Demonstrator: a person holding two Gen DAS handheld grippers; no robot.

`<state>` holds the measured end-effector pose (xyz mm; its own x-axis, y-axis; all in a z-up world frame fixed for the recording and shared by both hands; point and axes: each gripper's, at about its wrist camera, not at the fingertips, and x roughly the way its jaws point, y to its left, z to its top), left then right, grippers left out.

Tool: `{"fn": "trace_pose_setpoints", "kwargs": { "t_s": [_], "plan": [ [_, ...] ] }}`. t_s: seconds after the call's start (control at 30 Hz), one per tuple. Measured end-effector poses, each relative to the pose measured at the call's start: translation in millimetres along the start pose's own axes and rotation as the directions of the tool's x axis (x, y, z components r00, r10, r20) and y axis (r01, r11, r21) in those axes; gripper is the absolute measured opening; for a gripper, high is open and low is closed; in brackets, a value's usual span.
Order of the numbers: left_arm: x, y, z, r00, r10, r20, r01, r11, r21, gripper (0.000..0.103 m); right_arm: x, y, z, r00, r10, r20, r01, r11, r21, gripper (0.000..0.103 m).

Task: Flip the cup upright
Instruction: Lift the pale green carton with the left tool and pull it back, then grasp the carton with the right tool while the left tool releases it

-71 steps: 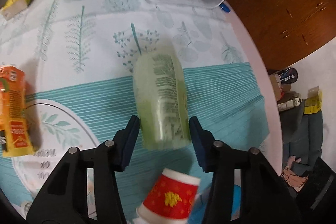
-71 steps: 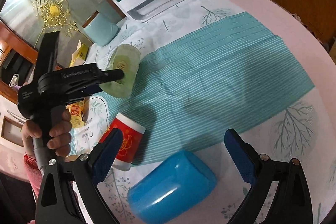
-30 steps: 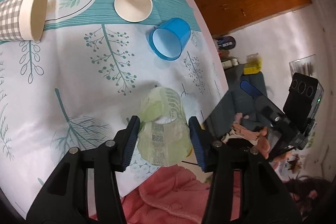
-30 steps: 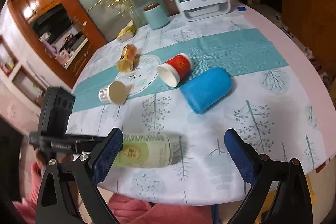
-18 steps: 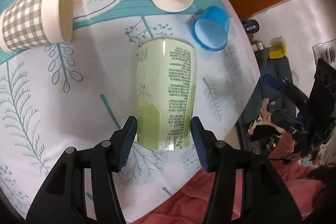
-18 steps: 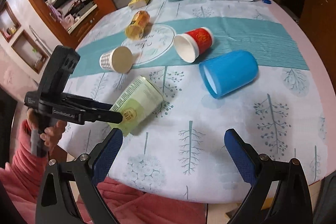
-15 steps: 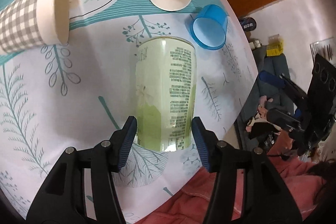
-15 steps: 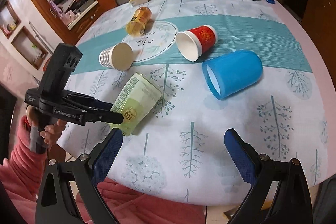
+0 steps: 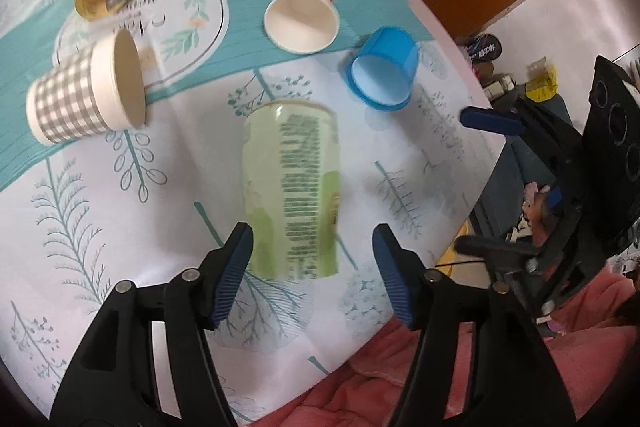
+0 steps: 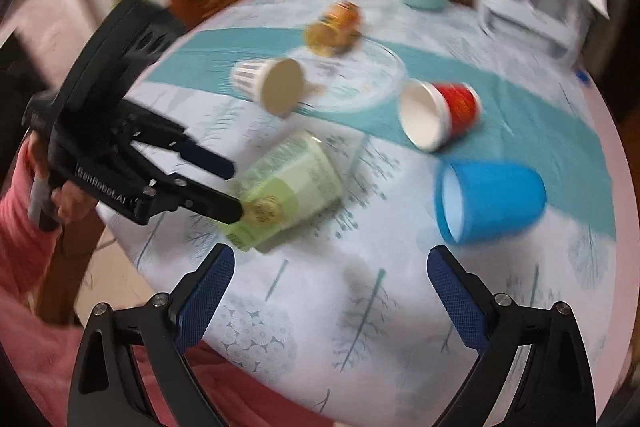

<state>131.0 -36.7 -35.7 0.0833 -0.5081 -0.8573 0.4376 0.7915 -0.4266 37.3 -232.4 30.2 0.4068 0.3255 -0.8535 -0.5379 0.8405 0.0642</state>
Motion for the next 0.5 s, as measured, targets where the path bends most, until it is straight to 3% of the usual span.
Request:
{"fn": "trace_pose_setpoints", "kwargs": {
  "t_s": [0.1,0.23,0.33,0.37,0.5],
  "plan": [
    [-19.7,-5.5,-4.6,0.998,0.028,0.058,-0.026,0.999,-0.022,0.062,-5.5,13.8,5.2,0.999,-0.017,0.041,0.023,0.989,-0.145,0.099],
    [-38.0,-12.6,-15.5,0.983,0.124,0.132,-0.116,0.991,-0.069,0.062,-7.1,32.1,10.5,0.999,-0.016,0.045,0.029,0.949,-0.314,0.099],
    [-46.5,-18.4,-25.6,0.962,0.221,0.16,-0.204,0.972,-0.117,0.062,-3.8,41.2,14.5,1.0,-0.002,0.028,0.013,0.909,-0.417,0.099],
    [-49.8,-21.2,-30.2,0.947,0.269,0.174,-0.248,0.959,-0.135,0.062,-1.9,43.5,14.9,1.0,0.007,0.019,0.002,0.896,-0.445,0.099],
    [-50.5,-23.4,-46.2,0.911,0.361,0.198,-0.322,0.924,-0.206,0.062,11.3,51.2,17.4,0.995,0.067,-0.071,-0.096,0.825,-0.557,0.099]
  ]
}}
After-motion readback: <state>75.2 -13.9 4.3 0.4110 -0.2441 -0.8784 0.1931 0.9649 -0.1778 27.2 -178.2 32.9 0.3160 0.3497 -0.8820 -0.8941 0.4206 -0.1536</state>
